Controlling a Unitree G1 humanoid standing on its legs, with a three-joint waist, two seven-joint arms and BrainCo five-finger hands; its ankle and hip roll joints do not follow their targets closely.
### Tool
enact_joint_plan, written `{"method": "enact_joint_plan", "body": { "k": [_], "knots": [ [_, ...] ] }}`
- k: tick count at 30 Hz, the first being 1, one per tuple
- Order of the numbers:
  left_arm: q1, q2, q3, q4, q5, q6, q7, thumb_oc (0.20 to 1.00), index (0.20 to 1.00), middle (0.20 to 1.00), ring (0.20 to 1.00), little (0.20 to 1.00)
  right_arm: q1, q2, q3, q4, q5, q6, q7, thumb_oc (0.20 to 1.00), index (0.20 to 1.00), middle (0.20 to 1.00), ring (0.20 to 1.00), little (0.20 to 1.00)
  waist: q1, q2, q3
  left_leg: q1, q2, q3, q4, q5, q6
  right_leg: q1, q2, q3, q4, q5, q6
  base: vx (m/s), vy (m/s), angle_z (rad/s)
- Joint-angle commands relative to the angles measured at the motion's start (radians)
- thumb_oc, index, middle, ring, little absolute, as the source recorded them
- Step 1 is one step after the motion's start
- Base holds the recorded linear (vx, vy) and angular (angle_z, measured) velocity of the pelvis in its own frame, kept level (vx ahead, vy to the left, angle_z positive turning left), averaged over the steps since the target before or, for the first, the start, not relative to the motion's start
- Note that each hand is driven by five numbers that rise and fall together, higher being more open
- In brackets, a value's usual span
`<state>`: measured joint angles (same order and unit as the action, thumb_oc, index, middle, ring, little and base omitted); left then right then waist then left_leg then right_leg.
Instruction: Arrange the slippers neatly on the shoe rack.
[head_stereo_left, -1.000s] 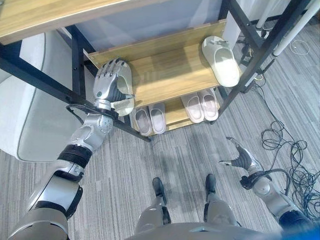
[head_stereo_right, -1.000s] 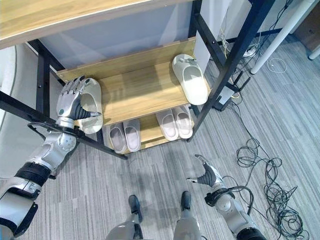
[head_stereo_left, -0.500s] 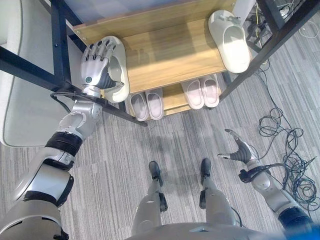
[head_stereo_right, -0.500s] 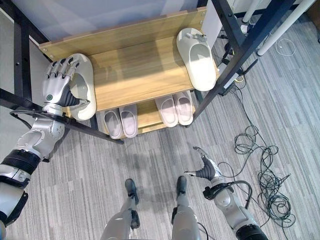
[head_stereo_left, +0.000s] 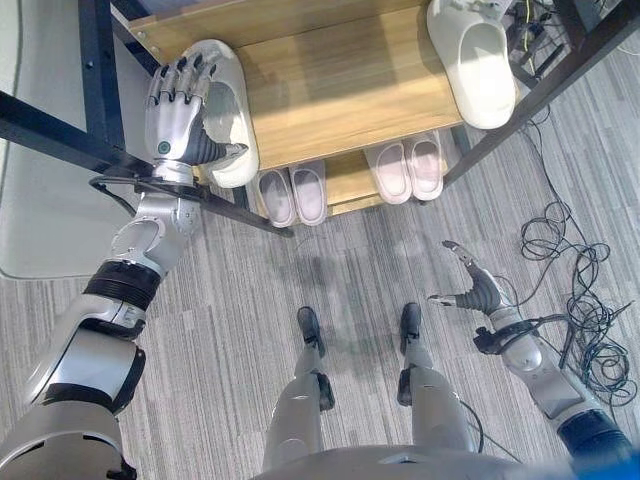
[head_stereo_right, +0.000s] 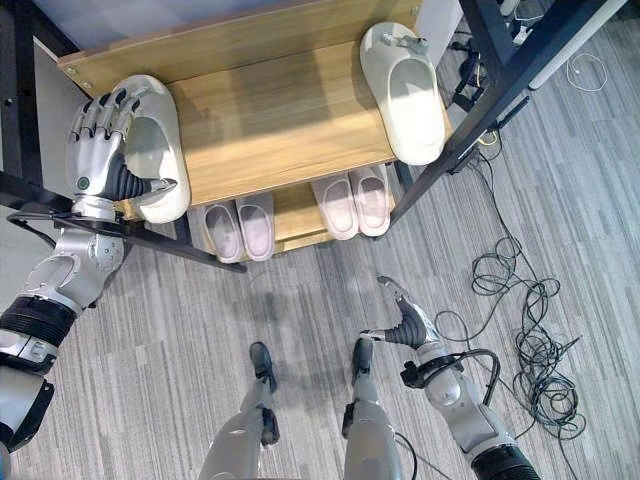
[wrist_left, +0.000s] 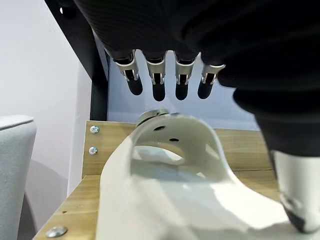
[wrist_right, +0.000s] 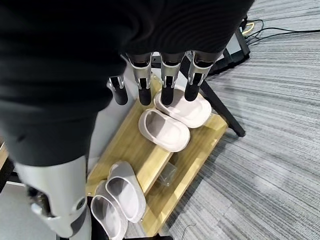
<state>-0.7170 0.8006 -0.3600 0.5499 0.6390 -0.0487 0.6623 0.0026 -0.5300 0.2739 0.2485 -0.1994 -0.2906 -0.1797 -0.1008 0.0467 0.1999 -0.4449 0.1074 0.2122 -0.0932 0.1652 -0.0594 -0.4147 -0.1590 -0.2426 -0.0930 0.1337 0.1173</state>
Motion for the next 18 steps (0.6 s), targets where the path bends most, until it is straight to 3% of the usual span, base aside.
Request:
{"method": "enact_joint_plan", "body": {
  "k": [1, 10, 18],
  "knots": [
    [-0.074, 0.108, 0.07, 0.147, -0.018, 0.045, -0.006, 1.0, 1.0, 1.0, 1.0, 1.0, 0.031, -0.025, -0.037, -0.08, 0.031, -0.048, -0.002, 1.0, 1.0, 1.0, 1.0, 1.0, -0.017, -0.022, -0.04, -0.022, -0.051, -0.071, 0.006, -0.076, -0.021, -0.009, 0.008, -0.089, 0.006, 0.009, 0.051, 0.0, -0.03, 0.0],
    [-0.067, 0.145, 0.114, 0.091, -0.029, 0.048, 0.013, 1.0, 1.0, 1.0, 1.0, 1.0, 0.057, -0.021, -0.055, -0.082, 0.036, -0.043, 0.002, 1.0, 1.0, 1.0, 1.0, 1.0, -0.016, -0.014, -0.043, -0.018, -0.052, -0.08, 0.006, -0.081, -0.017, -0.01, 0.007, -0.092, 0.006, 0.006, 0.051, 0.0, -0.004, 0.0],
    [-0.047, 0.14, 0.16, -0.074, -0.005, 0.042, -0.013, 1.0, 1.0, 1.0, 1.0, 1.0, 0.063, 0.003, -0.06, -0.061, 0.048, -0.026, 0.008, 1.0, 1.0, 1.0, 1.0, 1.0, -0.012, -0.021, -0.043, -0.004, -0.055, -0.093, 0.006, -0.088, -0.015, 0.001, 0.002, -0.085, 0.006, 0.006, 0.052, 0.0, -0.002, 0.03]
  ]
}}
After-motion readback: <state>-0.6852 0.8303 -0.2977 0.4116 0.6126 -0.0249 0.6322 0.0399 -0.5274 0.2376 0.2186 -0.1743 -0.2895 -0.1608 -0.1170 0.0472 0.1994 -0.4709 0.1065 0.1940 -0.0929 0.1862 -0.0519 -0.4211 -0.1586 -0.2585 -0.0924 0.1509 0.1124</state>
